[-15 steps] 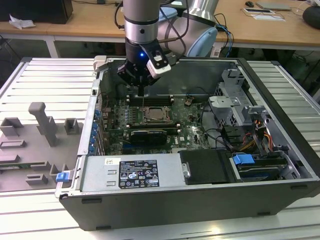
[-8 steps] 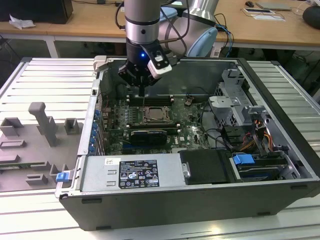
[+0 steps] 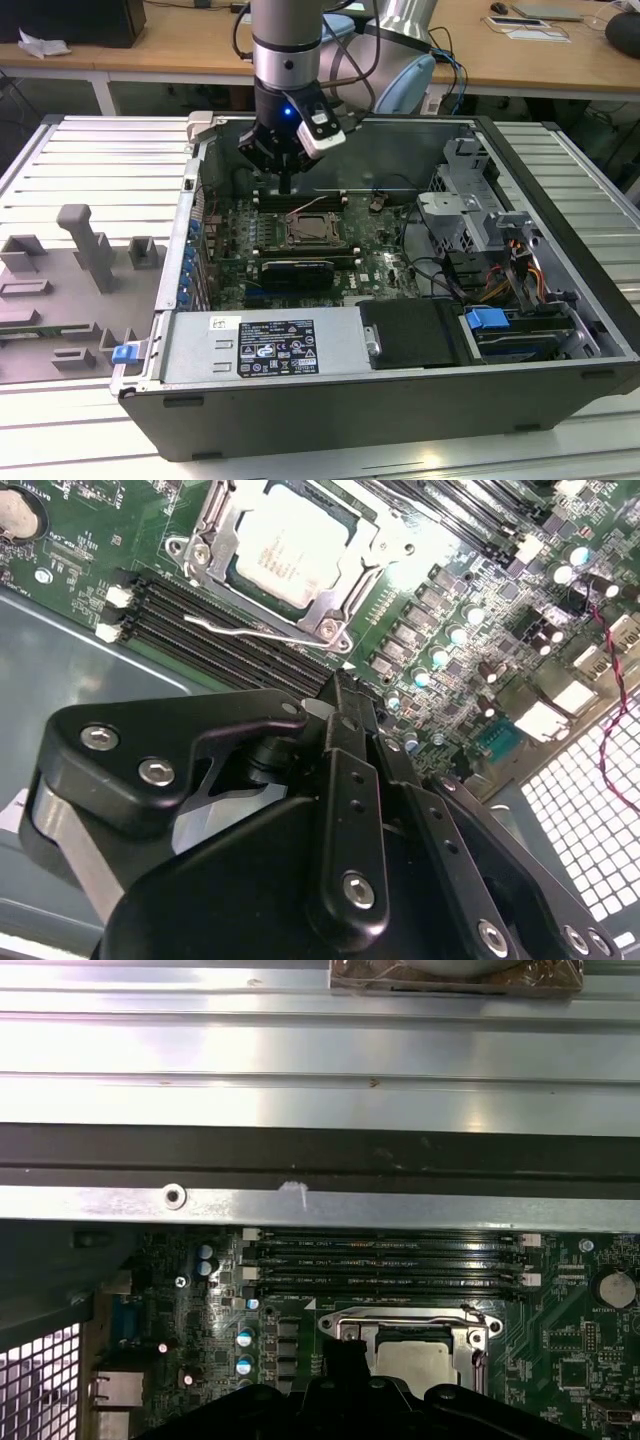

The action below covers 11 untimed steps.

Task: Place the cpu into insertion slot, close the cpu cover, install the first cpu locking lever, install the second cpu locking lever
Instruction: 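Install the first cpu locking lever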

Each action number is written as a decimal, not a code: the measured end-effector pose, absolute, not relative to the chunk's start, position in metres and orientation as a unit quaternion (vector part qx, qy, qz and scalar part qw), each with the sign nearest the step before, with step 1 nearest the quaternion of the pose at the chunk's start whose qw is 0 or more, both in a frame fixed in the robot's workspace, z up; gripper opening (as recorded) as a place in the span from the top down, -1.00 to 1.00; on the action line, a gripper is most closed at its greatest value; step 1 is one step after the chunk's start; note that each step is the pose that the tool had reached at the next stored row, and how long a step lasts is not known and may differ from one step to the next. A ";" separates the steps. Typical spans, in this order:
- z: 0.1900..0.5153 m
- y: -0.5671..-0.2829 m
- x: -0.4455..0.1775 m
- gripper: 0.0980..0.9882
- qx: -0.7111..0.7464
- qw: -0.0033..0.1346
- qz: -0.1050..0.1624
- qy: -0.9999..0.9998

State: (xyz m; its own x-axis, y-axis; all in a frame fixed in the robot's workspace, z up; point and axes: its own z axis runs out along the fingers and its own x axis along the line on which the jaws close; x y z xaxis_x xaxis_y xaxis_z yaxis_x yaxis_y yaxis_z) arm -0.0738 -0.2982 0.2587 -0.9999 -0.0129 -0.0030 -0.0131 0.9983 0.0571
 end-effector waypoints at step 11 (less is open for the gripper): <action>0.257 -0.300 -0.074 0.98 -0.006 0.001 0.048 0.999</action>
